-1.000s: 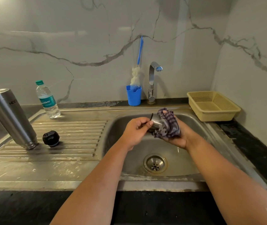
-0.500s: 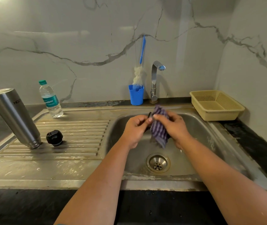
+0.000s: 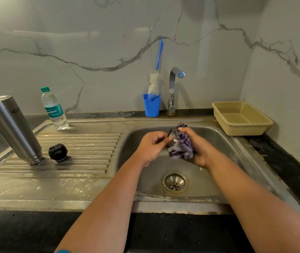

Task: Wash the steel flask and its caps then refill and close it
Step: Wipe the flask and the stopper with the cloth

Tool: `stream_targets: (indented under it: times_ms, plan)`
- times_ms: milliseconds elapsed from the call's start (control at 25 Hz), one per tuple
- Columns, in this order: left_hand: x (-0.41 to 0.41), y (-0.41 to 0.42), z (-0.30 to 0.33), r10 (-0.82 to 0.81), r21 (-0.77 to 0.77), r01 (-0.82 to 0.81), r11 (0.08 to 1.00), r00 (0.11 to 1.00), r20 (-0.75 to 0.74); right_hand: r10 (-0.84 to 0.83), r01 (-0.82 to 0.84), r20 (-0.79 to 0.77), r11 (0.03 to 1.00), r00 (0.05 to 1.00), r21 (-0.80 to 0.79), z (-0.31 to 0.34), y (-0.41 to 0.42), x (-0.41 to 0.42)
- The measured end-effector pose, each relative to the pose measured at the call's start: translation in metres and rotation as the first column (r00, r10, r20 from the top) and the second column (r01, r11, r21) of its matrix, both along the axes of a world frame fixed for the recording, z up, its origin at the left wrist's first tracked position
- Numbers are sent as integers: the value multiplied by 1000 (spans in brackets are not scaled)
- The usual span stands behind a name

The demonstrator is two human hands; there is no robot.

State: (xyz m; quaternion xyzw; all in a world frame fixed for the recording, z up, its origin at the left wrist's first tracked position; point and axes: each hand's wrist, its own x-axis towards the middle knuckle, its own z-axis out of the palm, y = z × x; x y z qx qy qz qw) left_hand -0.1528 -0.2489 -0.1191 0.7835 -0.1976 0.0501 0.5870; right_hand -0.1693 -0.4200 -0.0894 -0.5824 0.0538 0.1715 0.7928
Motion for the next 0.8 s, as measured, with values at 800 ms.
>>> stream_targets:
  times_ms: [800]
  plan:
    - [-1, -5, 10, -12, -294, -39, 955, 986, -168, 132, 219, 588, 845, 798, -487, -9, 12, -1]
